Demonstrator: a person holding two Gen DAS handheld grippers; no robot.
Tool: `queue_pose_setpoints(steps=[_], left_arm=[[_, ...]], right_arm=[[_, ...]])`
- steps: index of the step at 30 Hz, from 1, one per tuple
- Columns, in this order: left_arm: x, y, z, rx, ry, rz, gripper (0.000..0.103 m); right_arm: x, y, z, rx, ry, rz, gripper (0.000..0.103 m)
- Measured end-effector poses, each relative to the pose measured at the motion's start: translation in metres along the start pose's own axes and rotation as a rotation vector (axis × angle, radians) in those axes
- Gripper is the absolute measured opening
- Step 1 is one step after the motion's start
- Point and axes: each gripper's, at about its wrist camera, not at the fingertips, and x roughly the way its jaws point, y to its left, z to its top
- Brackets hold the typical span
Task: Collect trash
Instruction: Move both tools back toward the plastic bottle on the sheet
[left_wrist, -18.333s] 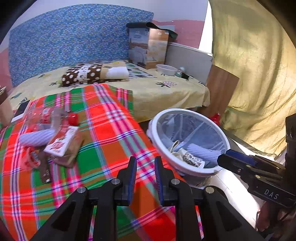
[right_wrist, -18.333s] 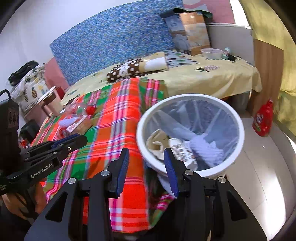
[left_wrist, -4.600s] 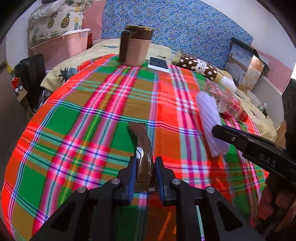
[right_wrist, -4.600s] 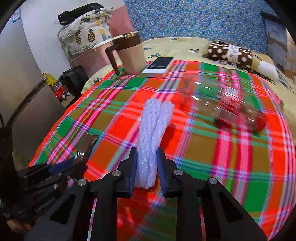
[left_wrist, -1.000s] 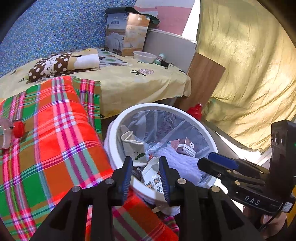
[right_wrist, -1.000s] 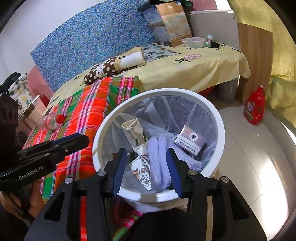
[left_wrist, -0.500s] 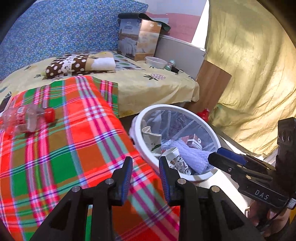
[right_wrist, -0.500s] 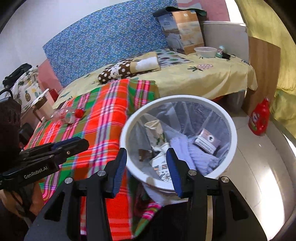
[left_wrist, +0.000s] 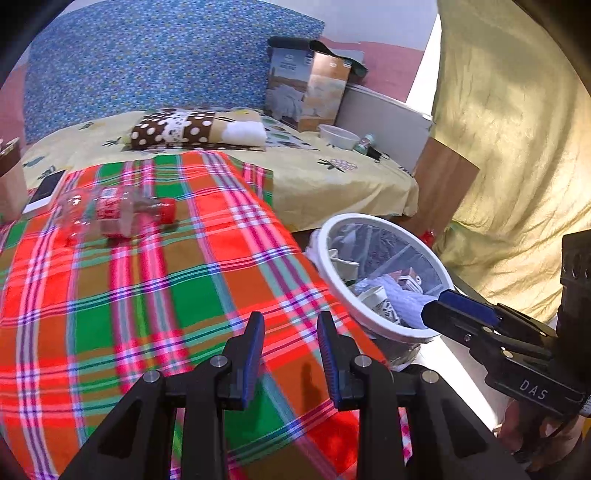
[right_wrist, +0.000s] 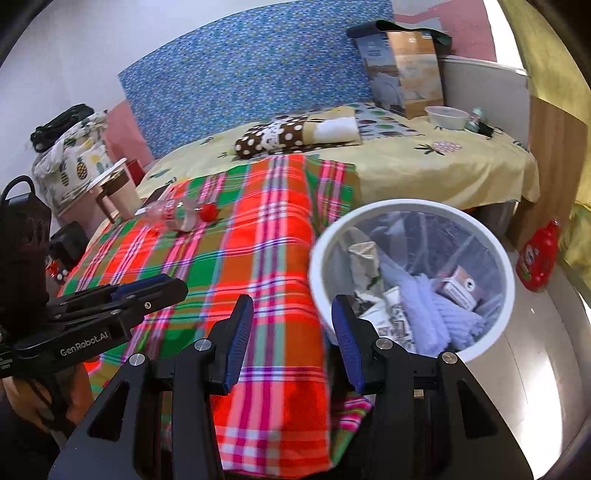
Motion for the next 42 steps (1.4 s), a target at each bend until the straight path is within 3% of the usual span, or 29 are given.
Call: queue_pose_setpoints(steps=[22,42], left_arm=[[-0.033,0.087,-0.003,-0.134,-0.044,0.146,0.029],[-0.013,0.148,0.023,-0.191,-0.035,0.290,0.029]], right_arm=[[0.041,0.058,0.026,-0.130,0.036,0.124,0.046],[0.109,0.081,0.076,-0.204,0.080,0.164,0.046]])
